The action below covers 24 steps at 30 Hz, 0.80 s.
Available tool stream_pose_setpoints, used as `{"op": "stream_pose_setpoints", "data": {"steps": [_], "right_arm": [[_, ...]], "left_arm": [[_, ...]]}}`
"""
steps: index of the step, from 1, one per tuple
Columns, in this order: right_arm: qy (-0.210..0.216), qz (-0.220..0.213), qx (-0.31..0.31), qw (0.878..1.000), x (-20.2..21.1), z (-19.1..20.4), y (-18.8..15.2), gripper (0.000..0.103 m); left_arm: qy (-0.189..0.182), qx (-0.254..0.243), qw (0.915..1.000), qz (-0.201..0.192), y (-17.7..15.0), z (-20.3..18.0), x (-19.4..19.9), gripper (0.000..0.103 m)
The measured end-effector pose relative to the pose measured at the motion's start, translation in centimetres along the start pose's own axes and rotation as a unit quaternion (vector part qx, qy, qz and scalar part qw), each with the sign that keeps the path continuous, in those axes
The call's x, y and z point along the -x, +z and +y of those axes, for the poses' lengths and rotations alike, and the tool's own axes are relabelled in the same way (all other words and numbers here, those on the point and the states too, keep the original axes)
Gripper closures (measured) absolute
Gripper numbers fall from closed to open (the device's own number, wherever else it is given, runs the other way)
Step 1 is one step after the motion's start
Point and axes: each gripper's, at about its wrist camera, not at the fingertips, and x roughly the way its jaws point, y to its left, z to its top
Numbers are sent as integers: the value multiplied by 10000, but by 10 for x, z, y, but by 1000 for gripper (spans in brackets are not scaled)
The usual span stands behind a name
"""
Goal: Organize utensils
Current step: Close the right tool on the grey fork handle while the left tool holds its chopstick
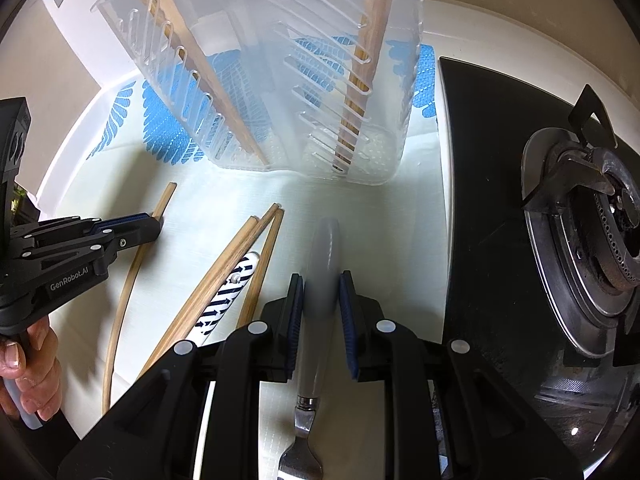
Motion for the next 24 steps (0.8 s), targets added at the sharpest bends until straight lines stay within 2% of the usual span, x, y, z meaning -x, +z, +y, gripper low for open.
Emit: {"op": "stream_pose_setpoints", "data": {"steps": [1,3,15,24], "right_arm": [[0,1,9,10000,-1,0,0,83],[-6,-2,15,10000,-1,0,0,83],[-178,-71,217,9996,-5,11,1,83],[-163,-60,167,9997,-7,12,3,85]], "left_arm": [[34,-12,10000,-8,-5,-22,-2,96],[69,-43,10000,-21,-6,-31,-3,96],[330,-222,9991,-121,-17,-59,-4,96],[254,-171,9994,-137,-21,-62,-3,96]]}}
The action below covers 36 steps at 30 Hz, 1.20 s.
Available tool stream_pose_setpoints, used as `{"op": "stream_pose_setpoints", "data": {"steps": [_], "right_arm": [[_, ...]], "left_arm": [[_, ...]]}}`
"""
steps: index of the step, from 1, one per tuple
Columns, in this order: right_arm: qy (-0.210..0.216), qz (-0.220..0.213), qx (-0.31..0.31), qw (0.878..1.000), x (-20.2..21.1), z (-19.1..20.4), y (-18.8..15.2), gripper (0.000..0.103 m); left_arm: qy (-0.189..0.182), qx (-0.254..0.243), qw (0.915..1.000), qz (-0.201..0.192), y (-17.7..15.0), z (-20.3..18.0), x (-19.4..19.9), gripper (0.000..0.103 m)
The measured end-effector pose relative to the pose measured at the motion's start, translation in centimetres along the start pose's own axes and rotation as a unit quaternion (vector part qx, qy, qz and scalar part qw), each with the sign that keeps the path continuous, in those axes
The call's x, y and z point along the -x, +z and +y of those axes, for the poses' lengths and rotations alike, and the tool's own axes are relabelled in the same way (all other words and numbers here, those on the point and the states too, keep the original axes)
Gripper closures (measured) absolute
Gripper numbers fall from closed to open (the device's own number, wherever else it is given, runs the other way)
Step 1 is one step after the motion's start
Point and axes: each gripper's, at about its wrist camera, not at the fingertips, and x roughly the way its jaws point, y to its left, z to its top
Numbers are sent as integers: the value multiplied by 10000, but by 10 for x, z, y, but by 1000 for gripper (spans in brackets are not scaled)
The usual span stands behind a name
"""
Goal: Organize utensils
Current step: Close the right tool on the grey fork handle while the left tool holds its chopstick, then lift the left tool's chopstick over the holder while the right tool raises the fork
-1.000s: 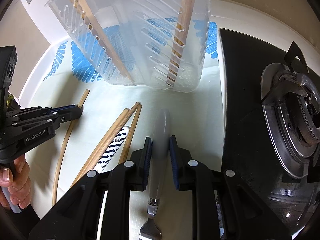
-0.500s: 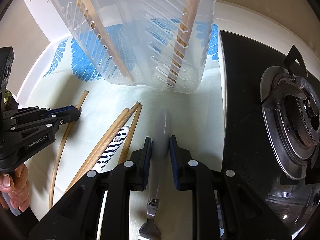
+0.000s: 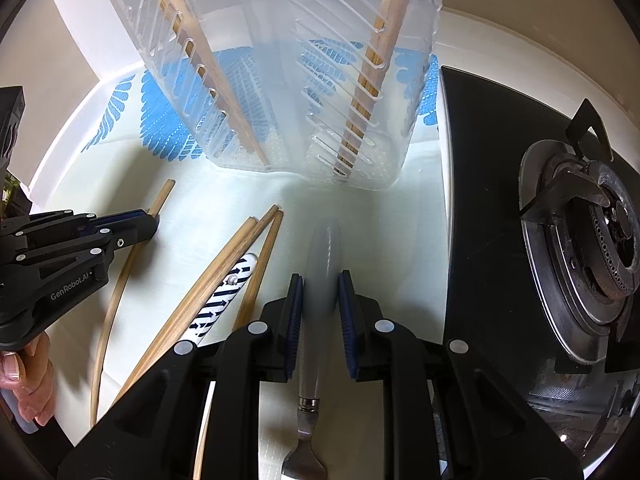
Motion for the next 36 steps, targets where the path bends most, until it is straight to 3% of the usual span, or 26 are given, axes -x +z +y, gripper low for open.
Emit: {"op": "stream_pose_setpoints", "data": {"steps": [16,23,29,36], "right_arm": [[-37,-21,64,10000,2,2,1,85],[268,-625,72,9977,42,-4,3,85],[427,-1033,74,9937,67,-8,4,85],[545,-1693,229,9838,110,-10,-2,85]], "left_arm": [[113,-343,9993,-48,-5,-17,1,97],[-141,-369,9982,-456,5,-19,28,97],[-137,-365,9961,-790,8,-17,48,97],[-415,-378,9870,-1504,2,-13,96,97]]}}
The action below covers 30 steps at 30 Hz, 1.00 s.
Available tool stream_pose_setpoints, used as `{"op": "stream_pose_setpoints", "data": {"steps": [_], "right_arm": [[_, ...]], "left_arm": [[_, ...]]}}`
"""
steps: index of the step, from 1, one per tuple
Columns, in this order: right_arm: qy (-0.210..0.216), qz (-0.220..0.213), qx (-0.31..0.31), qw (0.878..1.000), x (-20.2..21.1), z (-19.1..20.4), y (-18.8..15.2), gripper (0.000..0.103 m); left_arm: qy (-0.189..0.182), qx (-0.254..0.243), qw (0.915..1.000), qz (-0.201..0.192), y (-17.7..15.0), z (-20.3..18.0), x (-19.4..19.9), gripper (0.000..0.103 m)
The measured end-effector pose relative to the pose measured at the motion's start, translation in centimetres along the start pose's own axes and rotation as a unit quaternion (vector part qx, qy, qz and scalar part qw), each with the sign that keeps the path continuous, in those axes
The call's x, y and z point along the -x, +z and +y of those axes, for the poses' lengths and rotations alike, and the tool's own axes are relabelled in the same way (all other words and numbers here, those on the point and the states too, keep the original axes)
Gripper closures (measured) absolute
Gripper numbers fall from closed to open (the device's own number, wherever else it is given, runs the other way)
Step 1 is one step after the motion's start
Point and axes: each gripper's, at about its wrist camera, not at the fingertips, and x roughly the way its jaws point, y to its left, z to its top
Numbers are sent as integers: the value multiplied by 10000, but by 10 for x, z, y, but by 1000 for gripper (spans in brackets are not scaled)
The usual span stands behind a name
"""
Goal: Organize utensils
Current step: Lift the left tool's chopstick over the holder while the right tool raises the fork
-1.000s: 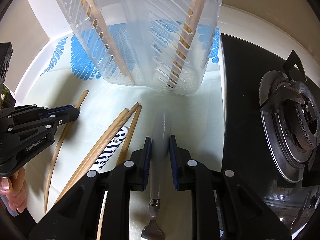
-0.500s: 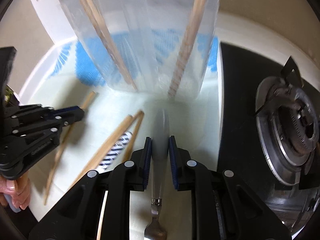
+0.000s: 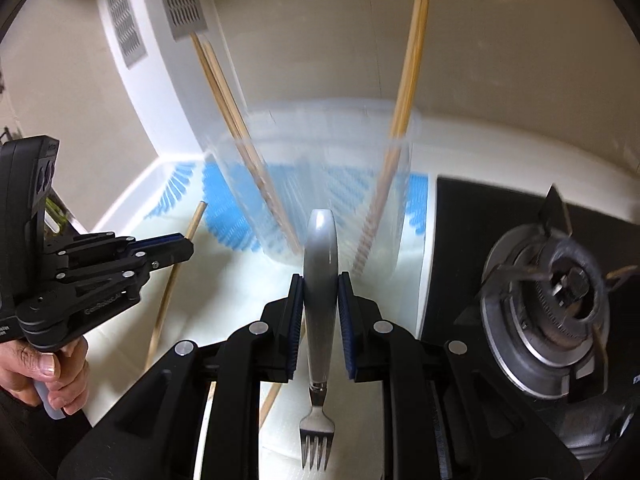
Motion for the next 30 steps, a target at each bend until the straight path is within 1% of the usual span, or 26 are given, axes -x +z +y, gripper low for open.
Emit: {"op": "stream_pose_setpoints", "data": {"steps": [2,6,11,17,25,30], "right_arm": [[76,-156,43,9998,12,1,3,85],[38,-446,117,9989,29,4,9,85],[-100,-733,245,9970,51,11,13,85],[-190,-879,172,9958,69,8,16,85],[-261,-971,185,9948,85,11,18,85],[-238,-1023,211,9942,97,16,26,85]], "left_arm": [[-58,89,9999,-130,2,0,12,97],[-173,230,9989,-365,5,3,39,97],[-77,83,9985,-528,7,-1,65,97],[159,-146,9972,-710,6,-13,88,97],[189,-249,9949,-954,6,-20,114,97],[156,-268,9941,-1044,13,-19,126,97]]}}
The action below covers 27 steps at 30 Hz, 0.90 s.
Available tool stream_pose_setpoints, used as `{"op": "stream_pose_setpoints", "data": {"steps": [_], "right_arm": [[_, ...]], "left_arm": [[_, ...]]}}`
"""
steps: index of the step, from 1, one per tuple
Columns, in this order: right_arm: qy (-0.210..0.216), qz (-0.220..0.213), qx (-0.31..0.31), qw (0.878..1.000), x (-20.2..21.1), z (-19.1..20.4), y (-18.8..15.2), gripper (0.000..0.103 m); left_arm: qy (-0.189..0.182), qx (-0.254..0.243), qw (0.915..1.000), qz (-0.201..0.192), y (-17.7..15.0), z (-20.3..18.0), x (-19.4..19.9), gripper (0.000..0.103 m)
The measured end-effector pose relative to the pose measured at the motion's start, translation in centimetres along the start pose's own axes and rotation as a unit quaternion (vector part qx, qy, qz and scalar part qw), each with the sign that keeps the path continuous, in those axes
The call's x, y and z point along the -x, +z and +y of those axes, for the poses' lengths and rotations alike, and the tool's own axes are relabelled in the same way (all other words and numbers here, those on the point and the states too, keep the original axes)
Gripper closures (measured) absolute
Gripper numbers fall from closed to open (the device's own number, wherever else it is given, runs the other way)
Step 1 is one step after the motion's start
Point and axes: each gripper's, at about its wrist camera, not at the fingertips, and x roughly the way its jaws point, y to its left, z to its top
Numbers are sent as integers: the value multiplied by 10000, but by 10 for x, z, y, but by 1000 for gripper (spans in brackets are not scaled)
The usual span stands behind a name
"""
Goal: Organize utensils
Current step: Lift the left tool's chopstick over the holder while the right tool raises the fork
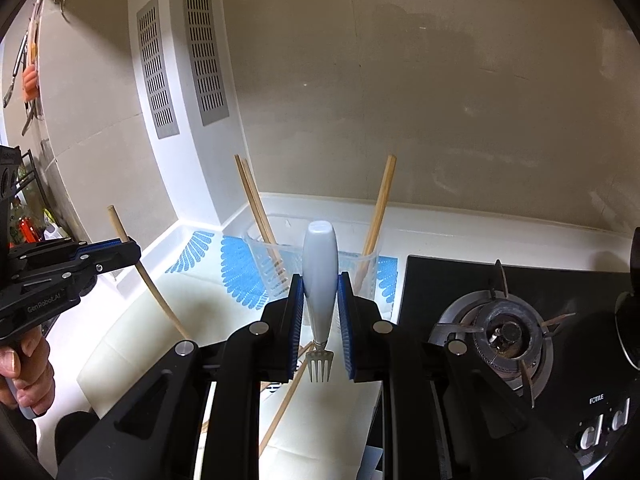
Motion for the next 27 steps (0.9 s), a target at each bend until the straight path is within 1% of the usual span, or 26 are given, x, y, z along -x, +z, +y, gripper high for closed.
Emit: {"op": "stream_pose_setpoints", "data": {"steps": [6,10,14,18,20,22,25,27], "right_arm": [[-54,-217,195,9996,14,8,34,86],[-121,-340,305,9989,18,10,61,86],[-197,-463,253,9984,14,2,91,86],[-422,-645,359,9964,7,-1,112,86],[-422,-675,356,9962,-3,-3,114,86],[-435,-635,357,9964,-15,-5,112,86],[-516,-496,427,9965,-36,-9,103,86],[-497,-376,421,9972,-49,-11,97,86]], "left_arm": [[-98,-56,9997,-214,34,3,18,97],[-117,-141,9991,-384,72,4,25,97],[-328,-66,9984,-457,116,8,21,97],[-436,-56,9971,-620,155,8,13,97],[-473,-17,9968,-650,165,10,3,97],[-404,1,9974,-596,170,11,-16,97],[-418,-20,9986,-327,164,11,-48,97],[-454,-58,9989,-104,154,10,-68,97]]}}
